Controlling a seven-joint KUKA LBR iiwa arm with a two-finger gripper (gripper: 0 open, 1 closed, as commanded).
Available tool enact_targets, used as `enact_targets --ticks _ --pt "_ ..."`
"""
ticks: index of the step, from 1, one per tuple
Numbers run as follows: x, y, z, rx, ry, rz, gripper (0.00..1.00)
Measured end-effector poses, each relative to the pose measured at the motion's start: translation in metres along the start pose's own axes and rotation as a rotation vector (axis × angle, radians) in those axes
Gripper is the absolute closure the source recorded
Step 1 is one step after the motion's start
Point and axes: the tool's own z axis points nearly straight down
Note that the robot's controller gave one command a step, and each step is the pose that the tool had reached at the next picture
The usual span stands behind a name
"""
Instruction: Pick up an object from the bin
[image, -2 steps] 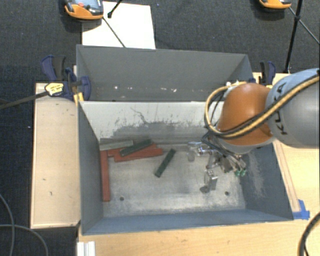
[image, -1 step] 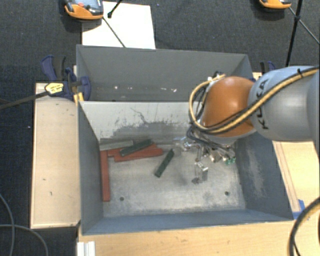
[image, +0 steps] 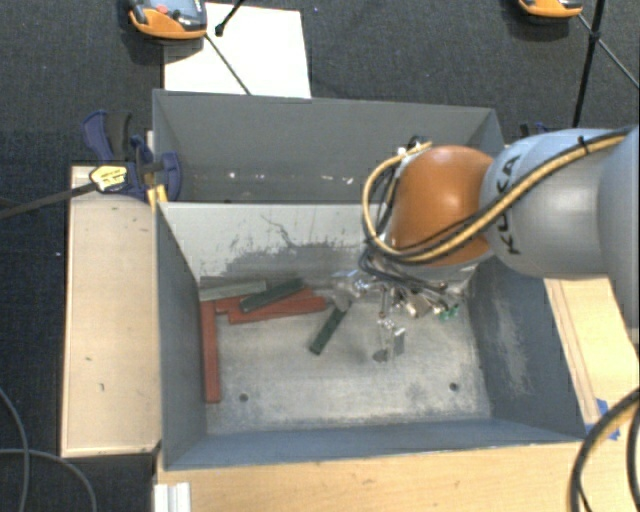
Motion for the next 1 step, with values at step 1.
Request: enact_targets --ticks 1 --pt "-0.0227 0.0268 0.0253 0.001 -0.001 -0.164 1.00"
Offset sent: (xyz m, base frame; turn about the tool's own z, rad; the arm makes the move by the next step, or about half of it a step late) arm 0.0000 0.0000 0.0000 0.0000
